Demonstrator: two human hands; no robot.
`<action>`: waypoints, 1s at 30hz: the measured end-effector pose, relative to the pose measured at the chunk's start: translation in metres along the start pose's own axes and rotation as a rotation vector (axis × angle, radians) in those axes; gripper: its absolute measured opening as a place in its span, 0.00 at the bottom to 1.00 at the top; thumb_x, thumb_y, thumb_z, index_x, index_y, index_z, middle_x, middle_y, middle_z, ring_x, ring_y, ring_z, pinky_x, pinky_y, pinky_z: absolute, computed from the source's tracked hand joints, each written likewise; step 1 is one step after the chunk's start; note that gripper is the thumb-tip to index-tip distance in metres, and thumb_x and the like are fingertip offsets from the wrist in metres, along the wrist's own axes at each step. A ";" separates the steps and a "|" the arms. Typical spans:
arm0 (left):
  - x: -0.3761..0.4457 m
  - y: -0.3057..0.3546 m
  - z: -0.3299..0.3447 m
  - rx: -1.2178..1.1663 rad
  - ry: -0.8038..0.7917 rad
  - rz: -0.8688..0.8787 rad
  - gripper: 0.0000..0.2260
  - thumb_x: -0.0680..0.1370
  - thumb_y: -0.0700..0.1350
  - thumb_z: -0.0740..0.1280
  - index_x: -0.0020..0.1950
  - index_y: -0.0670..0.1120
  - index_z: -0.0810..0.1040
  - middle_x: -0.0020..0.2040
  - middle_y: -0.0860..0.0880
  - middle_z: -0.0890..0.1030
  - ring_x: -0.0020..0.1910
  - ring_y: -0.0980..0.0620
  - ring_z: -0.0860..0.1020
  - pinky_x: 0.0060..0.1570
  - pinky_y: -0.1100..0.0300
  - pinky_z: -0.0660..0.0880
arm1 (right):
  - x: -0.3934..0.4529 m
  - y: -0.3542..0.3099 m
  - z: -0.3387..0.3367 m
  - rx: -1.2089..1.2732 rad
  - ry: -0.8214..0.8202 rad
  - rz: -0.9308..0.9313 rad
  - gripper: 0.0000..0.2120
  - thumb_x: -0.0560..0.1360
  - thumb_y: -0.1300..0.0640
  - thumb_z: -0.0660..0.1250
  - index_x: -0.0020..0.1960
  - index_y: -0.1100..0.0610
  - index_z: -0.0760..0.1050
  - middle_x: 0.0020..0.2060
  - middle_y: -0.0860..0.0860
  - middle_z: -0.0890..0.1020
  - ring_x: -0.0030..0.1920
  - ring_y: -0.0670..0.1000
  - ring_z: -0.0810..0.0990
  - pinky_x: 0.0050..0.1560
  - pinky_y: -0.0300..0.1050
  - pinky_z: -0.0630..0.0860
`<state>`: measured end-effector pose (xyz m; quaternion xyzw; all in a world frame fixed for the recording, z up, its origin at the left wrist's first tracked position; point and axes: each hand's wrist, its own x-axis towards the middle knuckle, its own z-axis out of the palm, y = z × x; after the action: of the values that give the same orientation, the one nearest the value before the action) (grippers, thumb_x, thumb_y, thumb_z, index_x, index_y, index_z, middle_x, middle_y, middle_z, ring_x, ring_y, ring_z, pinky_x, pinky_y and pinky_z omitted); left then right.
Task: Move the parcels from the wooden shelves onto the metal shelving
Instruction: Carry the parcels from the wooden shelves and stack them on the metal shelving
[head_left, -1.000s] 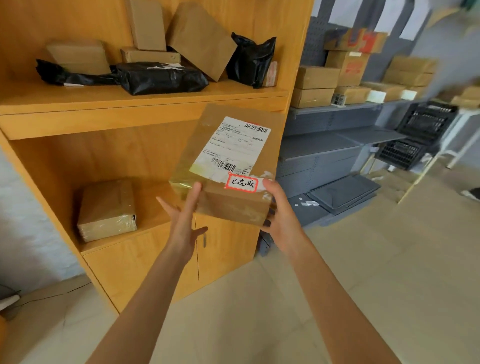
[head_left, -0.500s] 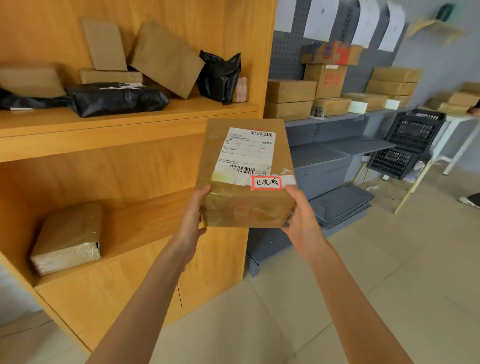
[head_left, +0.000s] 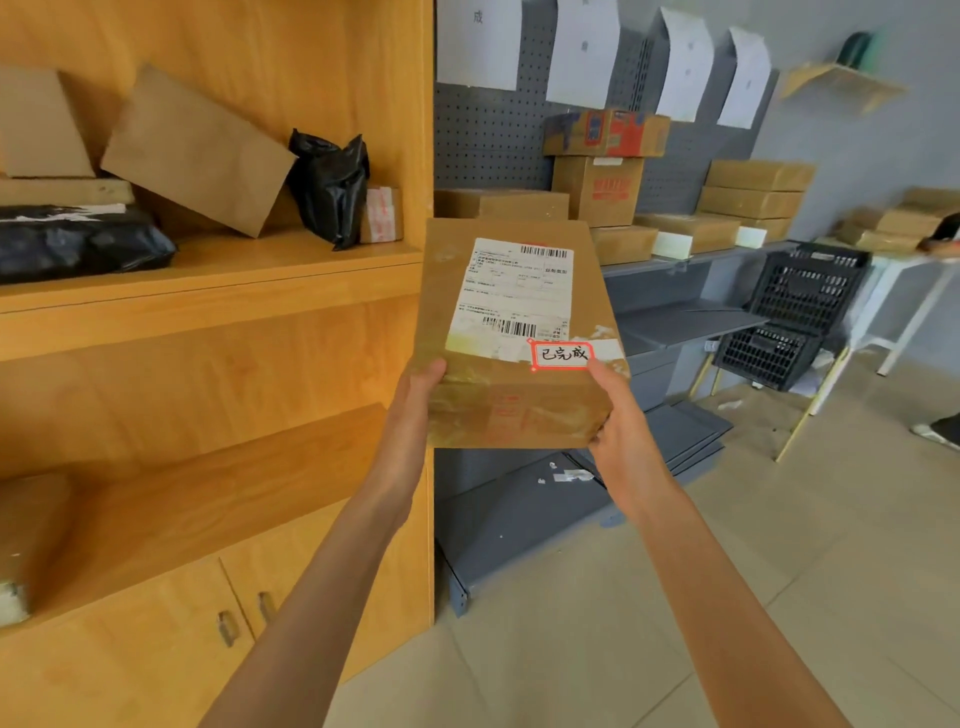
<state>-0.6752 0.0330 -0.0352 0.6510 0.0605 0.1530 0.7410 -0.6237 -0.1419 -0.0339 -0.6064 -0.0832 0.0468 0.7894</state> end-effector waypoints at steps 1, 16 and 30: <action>0.010 -0.002 0.008 0.002 0.002 0.015 0.13 0.79 0.59 0.57 0.62 0.62 0.70 0.62 0.59 0.75 0.64 0.57 0.71 0.66 0.55 0.64 | 0.010 -0.002 -0.006 0.003 -0.006 -0.006 0.33 0.64 0.39 0.66 0.67 0.48 0.71 0.54 0.45 0.83 0.54 0.44 0.82 0.59 0.46 0.75; 0.251 0.000 0.108 -0.099 0.117 0.197 0.20 0.77 0.56 0.63 0.66 0.50 0.72 0.53 0.56 0.79 0.57 0.56 0.76 0.62 0.55 0.71 | 0.254 -0.036 -0.057 0.009 -0.004 -0.096 0.24 0.65 0.41 0.68 0.61 0.42 0.73 0.57 0.43 0.81 0.59 0.44 0.79 0.63 0.45 0.71; 0.439 0.027 0.179 -0.013 0.292 0.310 0.23 0.76 0.58 0.61 0.69 0.51 0.67 0.60 0.56 0.76 0.60 0.57 0.73 0.63 0.54 0.68 | 0.477 -0.073 -0.073 0.043 -0.123 -0.216 0.33 0.58 0.33 0.72 0.62 0.38 0.72 0.62 0.40 0.77 0.67 0.45 0.71 0.72 0.56 0.62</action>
<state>-0.2123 0.0010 0.0653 0.6189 0.0653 0.3581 0.6961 -0.1439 -0.1474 0.0540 -0.5726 -0.1952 0.0005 0.7962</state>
